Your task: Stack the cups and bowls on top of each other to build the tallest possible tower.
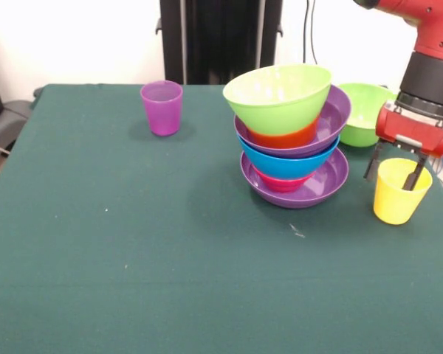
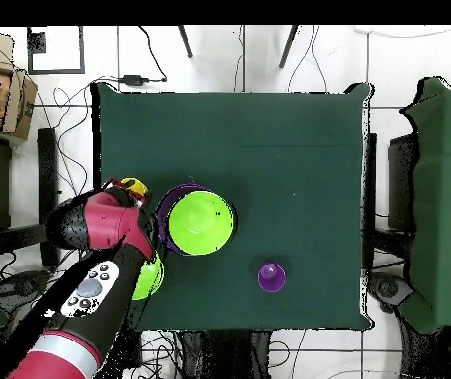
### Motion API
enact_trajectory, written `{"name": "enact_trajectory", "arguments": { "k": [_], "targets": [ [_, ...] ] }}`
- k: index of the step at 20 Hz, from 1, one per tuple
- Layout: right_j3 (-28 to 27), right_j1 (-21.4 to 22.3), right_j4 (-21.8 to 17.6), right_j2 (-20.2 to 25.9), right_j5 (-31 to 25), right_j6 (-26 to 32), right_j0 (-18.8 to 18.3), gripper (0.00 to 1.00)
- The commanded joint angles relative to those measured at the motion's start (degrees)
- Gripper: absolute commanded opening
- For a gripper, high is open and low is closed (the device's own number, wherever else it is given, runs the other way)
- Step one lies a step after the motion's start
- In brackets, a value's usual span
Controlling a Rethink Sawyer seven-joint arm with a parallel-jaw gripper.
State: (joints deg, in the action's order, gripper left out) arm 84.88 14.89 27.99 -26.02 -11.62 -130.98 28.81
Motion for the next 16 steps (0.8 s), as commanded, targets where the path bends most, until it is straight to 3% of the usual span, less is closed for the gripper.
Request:
{"name": "enact_trajectory", "arguments": {
  "k": [1, 14, 15, 16],
  "targets": [
    [2.59, -4.49, 4.2, 5.36, 4.83, -15.31, 1.02, 1.0],
    [3.23, -5.79, 7.48, 6.27, 8.05, -13.61, 1.06, 1.0],
    [3.65, -6.26, 8.97, 5.61, 10.13, -14.9, 1.86, 0.0],
    [3.43, -6.73, 9.7, 4.62, 9.86, -15.39, 2.57, 0.0]
  ]
}}
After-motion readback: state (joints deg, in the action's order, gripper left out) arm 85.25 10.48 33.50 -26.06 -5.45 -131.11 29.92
